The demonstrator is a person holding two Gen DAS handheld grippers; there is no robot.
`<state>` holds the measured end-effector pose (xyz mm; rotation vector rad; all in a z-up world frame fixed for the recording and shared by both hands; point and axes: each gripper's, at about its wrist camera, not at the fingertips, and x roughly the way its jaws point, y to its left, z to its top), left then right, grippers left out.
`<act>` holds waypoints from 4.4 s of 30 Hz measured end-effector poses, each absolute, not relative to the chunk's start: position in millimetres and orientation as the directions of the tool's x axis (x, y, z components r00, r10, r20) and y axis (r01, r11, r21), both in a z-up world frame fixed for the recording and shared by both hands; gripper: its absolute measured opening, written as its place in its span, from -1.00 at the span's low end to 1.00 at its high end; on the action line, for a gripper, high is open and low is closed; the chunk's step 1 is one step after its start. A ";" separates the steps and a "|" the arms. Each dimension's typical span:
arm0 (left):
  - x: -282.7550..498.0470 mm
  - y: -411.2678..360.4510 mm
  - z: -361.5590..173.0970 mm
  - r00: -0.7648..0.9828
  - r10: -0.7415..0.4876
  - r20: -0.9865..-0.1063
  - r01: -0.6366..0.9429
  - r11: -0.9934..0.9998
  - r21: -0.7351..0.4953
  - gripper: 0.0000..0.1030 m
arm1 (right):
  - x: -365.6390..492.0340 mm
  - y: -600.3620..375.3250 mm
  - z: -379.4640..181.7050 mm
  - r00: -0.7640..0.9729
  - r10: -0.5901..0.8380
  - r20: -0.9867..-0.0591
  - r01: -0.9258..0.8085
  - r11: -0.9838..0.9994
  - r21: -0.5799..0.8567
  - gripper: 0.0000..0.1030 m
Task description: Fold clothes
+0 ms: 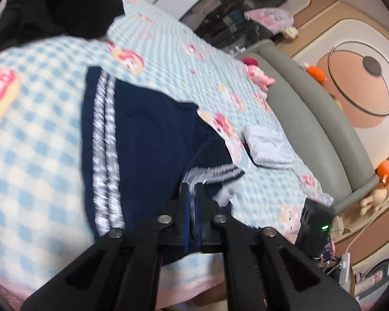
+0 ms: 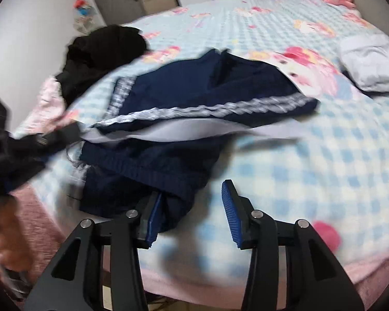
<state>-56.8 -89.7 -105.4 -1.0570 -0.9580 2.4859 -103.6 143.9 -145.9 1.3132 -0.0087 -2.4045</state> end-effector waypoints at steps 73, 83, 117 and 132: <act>-45.6 -61.5 -149.1 -0.482 0.197 -0.853 0.134 -0.946 -0.294 -0.23 | -111.6 124.3 -162.8 -0.309 -0.505 -0.806 0.443 -0.826 0.348 -0.60; -49.9 -23.5 -86.1 -0.657 0.102 -0.747 -0.012 -0.992 -0.125 -0.19 | -117.0 190.8 -124.4 -0.444 -0.590 -0.674 0.299 -0.807 0.509 -0.08; -181.2 -120.8 -83.3 -0.664 0.150 -0.733 0.105 -0.951 -0.290 -0.92 | -227.3 174.3 -110.7 -0.520 -0.416 -0.746 0.298 -0.907 0.298 -0.08; -202.9 -189.6 -145.3 -0.630 0.240 -0.738 0.200 -0.869 -0.453 -0.13 | -309.5 109.2 -137.1 -0.446 -0.475 -0.758 0.365 -0.870 0.331 0.16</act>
